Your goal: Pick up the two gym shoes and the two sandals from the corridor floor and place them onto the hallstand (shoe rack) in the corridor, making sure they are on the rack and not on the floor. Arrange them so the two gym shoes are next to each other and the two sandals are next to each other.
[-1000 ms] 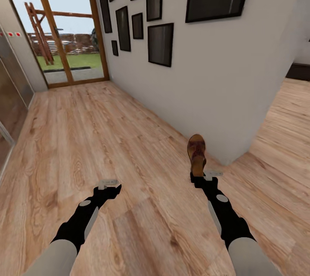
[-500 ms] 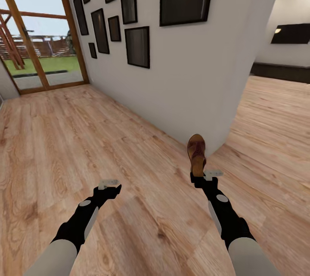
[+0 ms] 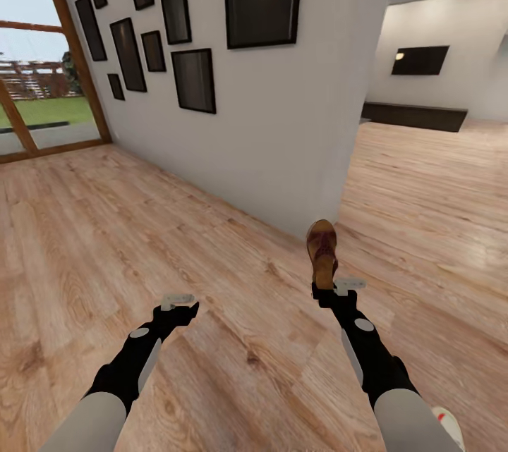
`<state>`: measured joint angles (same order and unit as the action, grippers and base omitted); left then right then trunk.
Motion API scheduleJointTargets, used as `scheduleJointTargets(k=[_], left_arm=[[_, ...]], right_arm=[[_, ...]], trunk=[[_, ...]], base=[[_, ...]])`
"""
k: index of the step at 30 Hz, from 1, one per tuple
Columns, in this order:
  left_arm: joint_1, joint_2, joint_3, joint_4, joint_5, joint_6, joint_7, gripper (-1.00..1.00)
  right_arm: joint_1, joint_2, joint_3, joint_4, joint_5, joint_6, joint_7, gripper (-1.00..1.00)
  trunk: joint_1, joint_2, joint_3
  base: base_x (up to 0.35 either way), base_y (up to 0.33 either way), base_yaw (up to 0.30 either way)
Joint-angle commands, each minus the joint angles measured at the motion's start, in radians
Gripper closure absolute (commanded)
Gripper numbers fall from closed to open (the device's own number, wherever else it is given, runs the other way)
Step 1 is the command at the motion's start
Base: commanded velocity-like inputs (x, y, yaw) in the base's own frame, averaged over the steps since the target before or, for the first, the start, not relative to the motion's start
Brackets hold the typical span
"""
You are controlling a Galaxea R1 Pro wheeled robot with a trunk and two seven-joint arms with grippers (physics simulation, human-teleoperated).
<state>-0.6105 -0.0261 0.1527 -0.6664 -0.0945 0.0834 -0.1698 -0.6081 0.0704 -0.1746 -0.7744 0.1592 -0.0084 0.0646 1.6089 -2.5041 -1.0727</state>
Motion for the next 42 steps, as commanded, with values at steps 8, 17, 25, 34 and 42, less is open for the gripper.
scheduleJointTargets(k=[8, 17, 25, 34, 42], left_arm=[[0.000, -0.001, 0.008, -0.002, -0.010, 0.006, -0.010, -1.00], [0.000, -0.001, 0.008, -0.002, -0.009, 0.006, -0.010, -1.00], [0.000, -0.001, 0.008, -0.002, -0.009, 0.006, -0.010, -1.00], [0.000, -0.004, 0.006, -0.001, -0.009, 0.006, -0.010, -1.00], [0.000, -0.010, 0.006, -0.002, -0.010, 0.007, -0.010, -1.00]], right_arm=[[-0.001, 0.002, -0.006, 0.000, 0.008, -0.001, 0.006, 1.00], [-0.001, 0.002, -0.006, 0.000, 0.008, -0.001, 0.006, 1.00], [-0.001, 0.002, -0.006, 0.000, 0.008, -0.001, 0.006, 1.00], [-0.001, 0.002, -0.006, 0.000, 0.008, -0.001, 0.006, 1.00], [-0.001, 0.002, -0.006, 0.000, 0.008, -0.001, 0.006, 1.00]], trunk=[[0.000, 0.000, 0.005], [0.000, 0.000, 0.012], [0.000, 0.000, 0.017], [0.000, 0.000, 0.024], [0.000, 0.000, 0.029]], base=[[-0.014, 0.014, -0.278], [0.000, 0.000, -0.278], [0.000, 0.000, -0.278], [0.000, -0.044, -0.278], [0.013, -0.244, -0.278]])
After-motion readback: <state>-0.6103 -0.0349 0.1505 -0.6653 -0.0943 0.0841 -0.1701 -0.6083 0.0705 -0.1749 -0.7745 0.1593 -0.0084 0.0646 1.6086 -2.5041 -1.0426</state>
